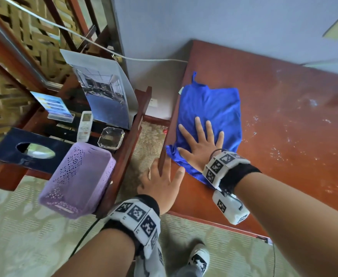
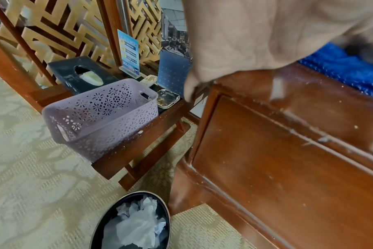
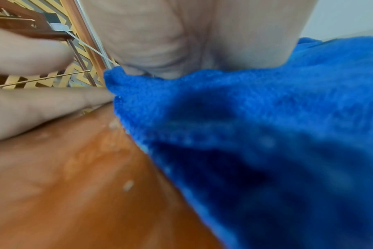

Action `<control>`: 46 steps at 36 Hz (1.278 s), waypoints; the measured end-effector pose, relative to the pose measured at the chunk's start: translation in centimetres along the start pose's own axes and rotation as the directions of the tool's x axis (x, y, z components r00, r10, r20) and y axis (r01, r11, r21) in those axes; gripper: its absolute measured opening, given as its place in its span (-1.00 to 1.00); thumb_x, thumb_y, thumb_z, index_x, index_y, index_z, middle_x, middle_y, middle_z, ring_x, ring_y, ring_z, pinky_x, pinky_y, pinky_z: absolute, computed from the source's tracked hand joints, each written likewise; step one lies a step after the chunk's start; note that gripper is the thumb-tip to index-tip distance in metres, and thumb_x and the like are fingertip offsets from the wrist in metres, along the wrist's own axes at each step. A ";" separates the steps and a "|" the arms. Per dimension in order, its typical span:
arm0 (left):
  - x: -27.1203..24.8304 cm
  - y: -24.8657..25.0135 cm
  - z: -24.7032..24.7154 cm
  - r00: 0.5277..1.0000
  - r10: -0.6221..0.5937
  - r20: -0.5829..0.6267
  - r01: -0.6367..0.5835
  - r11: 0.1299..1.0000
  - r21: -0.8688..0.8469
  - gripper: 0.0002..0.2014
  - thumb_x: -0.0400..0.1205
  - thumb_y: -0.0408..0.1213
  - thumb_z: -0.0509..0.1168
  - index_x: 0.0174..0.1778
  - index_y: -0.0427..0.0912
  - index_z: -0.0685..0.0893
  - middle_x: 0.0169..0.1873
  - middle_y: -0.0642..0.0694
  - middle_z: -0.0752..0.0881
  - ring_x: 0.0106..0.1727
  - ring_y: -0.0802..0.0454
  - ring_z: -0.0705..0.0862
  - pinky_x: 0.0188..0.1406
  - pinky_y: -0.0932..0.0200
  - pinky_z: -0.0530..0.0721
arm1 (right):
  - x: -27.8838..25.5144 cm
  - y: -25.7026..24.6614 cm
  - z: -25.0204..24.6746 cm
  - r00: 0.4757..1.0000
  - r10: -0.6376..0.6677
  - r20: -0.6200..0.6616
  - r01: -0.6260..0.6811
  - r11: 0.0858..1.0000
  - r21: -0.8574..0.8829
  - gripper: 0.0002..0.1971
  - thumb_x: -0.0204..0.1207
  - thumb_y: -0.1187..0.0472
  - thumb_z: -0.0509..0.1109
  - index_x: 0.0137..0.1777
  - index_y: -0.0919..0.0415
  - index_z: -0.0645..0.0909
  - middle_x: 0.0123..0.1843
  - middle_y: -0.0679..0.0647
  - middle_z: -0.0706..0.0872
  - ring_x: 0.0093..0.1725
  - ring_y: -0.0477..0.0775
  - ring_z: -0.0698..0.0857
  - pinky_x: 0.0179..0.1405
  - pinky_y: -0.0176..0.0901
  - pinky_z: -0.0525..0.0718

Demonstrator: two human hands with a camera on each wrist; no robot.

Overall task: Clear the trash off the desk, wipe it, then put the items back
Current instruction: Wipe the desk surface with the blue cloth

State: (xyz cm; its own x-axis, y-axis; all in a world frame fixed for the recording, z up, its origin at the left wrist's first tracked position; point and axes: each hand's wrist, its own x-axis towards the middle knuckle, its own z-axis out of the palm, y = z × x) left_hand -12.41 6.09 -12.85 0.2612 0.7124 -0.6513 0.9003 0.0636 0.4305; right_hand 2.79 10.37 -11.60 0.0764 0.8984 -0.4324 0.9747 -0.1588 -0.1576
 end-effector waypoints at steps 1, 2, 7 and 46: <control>-0.1 0.0 -0.1 1.000 0.014 -0.006 -0.014 1.000 0.024 -0.13 0.41 0.48 -0.53 0.64 0.21 -0.07 0.67 0.03 -0.20 0.66 -0.22 -0.16 0.58 -0.32 0.09 | -0.4 -0.1 0.1 1.000 -0.006 0.008 0.006 1.000 -0.008 -0.34 0.56 -0.30 -0.03 0.56 -0.43 -0.33 0.62 -0.13 -0.53 0.59 0.15 -0.52 0.49 0.46 -0.41; -0.4 0.0 -0.4 0.999 0.041 -0.015 -0.040 0.999 0.032 -0.27 0.56 0.39 -0.40 0.65 0.19 -0.06 0.67 0.01 -0.20 0.66 -0.22 -0.16 0.58 -0.31 0.09 | -0.8 -0.1 0.1 1.000 -0.011 0.019 0.011 1.000 -0.011 -0.33 0.57 -0.30 -0.03 0.56 -0.43 -0.34 0.62 -0.13 -0.53 0.59 0.15 -0.53 0.49 0.45 -0.42; -2.0 -0.1 -1.7 0.966 0.183 -0.184 -0.187 0.982 -0.001 -0.43 0.55 0.21 -0.42 0.54 0.38 -0.05 0.66 0.04 -0.31 0.68 -0.11 -0.22 0.61 -0.26 -0.04 | -1.3 -0.1 0.1 0.998 -0.002 0.065 0.001 1.000 0.018 -0.34 0.58 -0.30 -0.02 0.54 -0.46 -0.34 0.59 -0.17 -0.56 0.57 0.11 -0.57 0.49 0.40 -0.48; 3.5 3.3 -5.0 0.899 0.438 -0.016 -0.319 0.679 0.661 -0.46 0.79 -0.15 -0.11 0.69 0.02 -0.13 0.69 -0.05 -0.19 0.70 -0.07 -0.15 0.62 -0.24 0.02 | -7.5 -4.7 3.6 0.968 0.243 -0.065 -0.225 0.952 0.209 -0.29 0.66 -0.15 -0.02 0.68 0.05 -0.26 0.68 0.04 -0.38 0.66 0.08 -0.35 0.60 0.27 -0.31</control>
State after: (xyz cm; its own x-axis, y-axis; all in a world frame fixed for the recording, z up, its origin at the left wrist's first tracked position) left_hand -10.26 12.28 -10.55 0.6236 0.6794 -0.3866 0.7582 -0.6462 0.0872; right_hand -3.08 2.88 -10.80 0.3246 0.8575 -0.3993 0.8664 -0.4389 -0.2382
